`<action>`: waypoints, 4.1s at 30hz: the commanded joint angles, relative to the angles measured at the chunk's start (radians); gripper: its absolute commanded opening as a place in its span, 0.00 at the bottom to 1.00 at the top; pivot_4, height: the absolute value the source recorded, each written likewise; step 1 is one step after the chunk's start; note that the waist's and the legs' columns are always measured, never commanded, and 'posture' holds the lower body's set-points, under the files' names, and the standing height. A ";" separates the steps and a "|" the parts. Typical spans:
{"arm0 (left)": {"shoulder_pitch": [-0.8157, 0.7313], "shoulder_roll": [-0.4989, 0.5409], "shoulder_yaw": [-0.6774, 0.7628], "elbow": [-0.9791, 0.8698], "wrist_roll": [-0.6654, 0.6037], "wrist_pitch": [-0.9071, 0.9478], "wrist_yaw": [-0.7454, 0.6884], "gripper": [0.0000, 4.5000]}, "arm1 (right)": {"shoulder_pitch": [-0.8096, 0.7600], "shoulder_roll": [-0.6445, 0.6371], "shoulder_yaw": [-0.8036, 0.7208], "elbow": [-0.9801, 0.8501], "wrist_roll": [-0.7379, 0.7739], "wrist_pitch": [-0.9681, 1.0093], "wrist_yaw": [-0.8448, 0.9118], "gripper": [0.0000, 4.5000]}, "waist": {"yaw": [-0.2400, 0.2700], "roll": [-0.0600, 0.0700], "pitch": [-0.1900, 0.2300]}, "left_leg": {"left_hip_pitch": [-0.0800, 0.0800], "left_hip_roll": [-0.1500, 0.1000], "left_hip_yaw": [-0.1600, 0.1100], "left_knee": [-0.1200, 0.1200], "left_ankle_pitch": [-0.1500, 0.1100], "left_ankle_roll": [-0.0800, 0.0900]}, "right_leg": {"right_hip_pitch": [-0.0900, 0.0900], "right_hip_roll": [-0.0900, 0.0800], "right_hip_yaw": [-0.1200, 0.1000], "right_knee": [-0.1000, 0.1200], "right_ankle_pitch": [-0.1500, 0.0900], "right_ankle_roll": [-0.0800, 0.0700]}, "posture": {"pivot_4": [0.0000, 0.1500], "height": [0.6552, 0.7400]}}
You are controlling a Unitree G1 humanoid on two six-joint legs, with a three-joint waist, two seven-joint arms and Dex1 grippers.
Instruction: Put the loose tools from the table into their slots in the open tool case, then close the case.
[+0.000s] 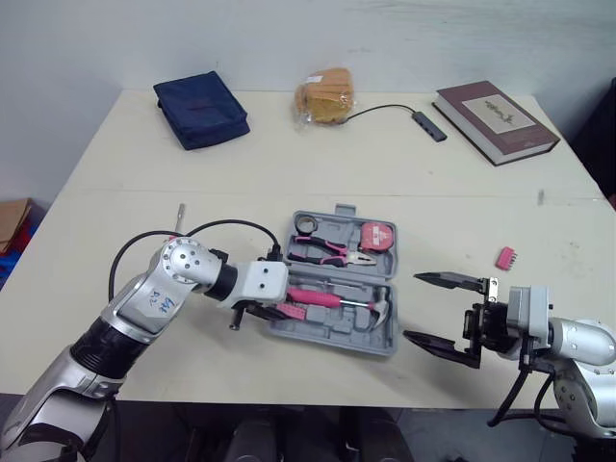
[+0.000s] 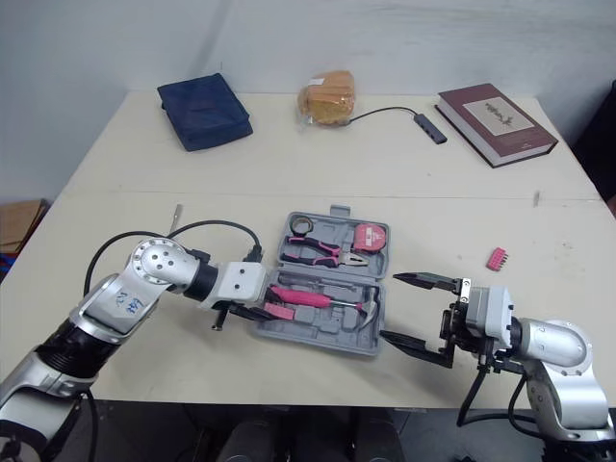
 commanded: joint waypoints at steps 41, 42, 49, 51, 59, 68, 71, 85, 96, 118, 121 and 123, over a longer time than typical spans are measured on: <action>0.006 -0.084 0.240 0.150 -0.163 -0.185 -0.040 0.02 | -0.025 -0.020 -0.002 -0.132 0.033 0.119 -0.096 1.00 | 0.002 -0.001 0.000 | -0.008 -0.005 -0.005 0.007 0.001 0.005 | -0.002 -0.005 -0.005 0.003 0.002 0.004 | 1.00 1.00; -0.002 -0.085 0.233 0.177 -0.150 -0.215 -0.047 0.02 | -0.023 -0.020 -0.004 -0.131 0.032 0.117 -0.095 1.00 | 0.002 -0.001 0.000 | -0.008 -0.005 -0.005 0.007 0.001 0.005 | -0.002 -0.005 -0.005 0.003 0.002 0.004 | 1.00 1.00; -0.030 -0.104 0.196 0.264 -0.144 -0.278 -0.116 0.02 | -0.014 -0.015 -0.005 -0.115 0.022 0.098 -0.094 1.00 | 0.001 -0.001 0.000 | -0.009 -0.005 -0.005 0.007 0.001 0.005 | -0.001 -0.005 -0.006 0.004 0.002 0.004 | 1.00 1.00; -0.033 -0.112 0.185 0.278 -0.133 -0.294 -0.120 0.02 | -0.009 -0.012 -0.003 -0.114 0.019 0.094 -0.097 1.00 | 0.001 -0.001 0.000 | -0.009 -0.005 -0.005 0.007 0.001 0.005 | -0.001 -0.005 -0.006 0.003 0.002 0.004 | 1.00 1.00; -0.025 -0.147 0.160 0.307 -0.094 -0.278 -0.091 0.02 | 0.009 -0.008 -0.007 -0.123 0.016 0.083 -0.114 1.00 | 0.001 -0.001 0.000 | -0.009 -0.005 -0.005 0.008 0.001 0.005 | -0.001 -0.004 -0.006 0.004 0.002 0.004 | 1.00 1.00; -0.013 -0.125 0.114 0.268 -0.042 -0.200 -0.121 0.02 | 0.016 -0.011 -0.009 -0.124 0.018 0.077 -0.117 1.00 | 0.001 -0.001 0.000 | -0.009 -0.005 -0.005 0.008 0.001 0.006 | -0.001 -0.005 -0.006 0.004 0.002 0.005 | 1.00 1.00; 0.003 -0.105 0.101 0.241 -0.031 -0.160 -0.128 0.02 | 0.017 -0.010 -0.009 -0.124 0.017 0.075 -0.118 1.00 | -0.001 0.000 0.000 | -0.009 -0.005 -0.005 0.008 0.001 0.006 | -0.001 -0.004 -0.006 0.004 0.002 0.004 | 1.00 1.00; 0.074 -0.124 0.115 0.165 -0.065 -0.089 -0.058 0.02 | 0.022 -0.007 -0.005 -0.118 0.014 0.058 -0.123 1.00 | -0.001 0.001 -0.001 | -0.002 -0.005 -0.004 0.007 0.001 0.006 | 0.002 -0.005 -0.003 0.003 0.002 0.004 | 1.00 1.00; -0.003 -0.145 0.230 0.258 -0.160 -0.231 -0.096 0.02 | 0.020 -0.004 -0.001 -0.103 0.010 0.048 -0.120 1.00 | 0.001 0.000 -0.001 | -0.005 -0.005 -0.004 0.008 0.001 0.006 | 0.001 -0.006 -0.003 0.003 0.002 0.004 | 1.00 1.00; 0.004 -0.166 0.137 0.323 -0.047 -0.275 -0.094 0.02 | 0.027 0.004 0.004 -0.096 0.000 0.028 -0.124 1.00 | 0.000 0.000 -0.001 | -0.006 -0.005 -0.004 0.008 0.001 0.006 | 0.000 -0.005 -0.004 0.004 0.003 0.005 | 1.00 1.00; 0.031 -0.142 0.130 0.292 -0.044 -0.235 -0.112 0.02 | 0.020 0.008 0.010 -0.092 -0.002 0.027 -0.126 1.00 | -0.001 0.001 -0.001 | -0.006 -0.005 -0.004 0.008 0.001 0.006 | 0.001 -0.005 -0.004 0.004 0.003 0.005 | 1.00 1.00; 0.047 -0.129 0.122 0.281 -0.025 -0.205 -0.101 0.02 | 0.018 0.009 0.012 -0.090 -0.002 0.024 -0.125 1.00 | -0.001 0.001 -0.001 | -0.006 -0.005 -0.004 0.008 0.001 0.006 | 0.001 -0.005 -0.004 0.004 0.003 0.005 | 1.00 1.00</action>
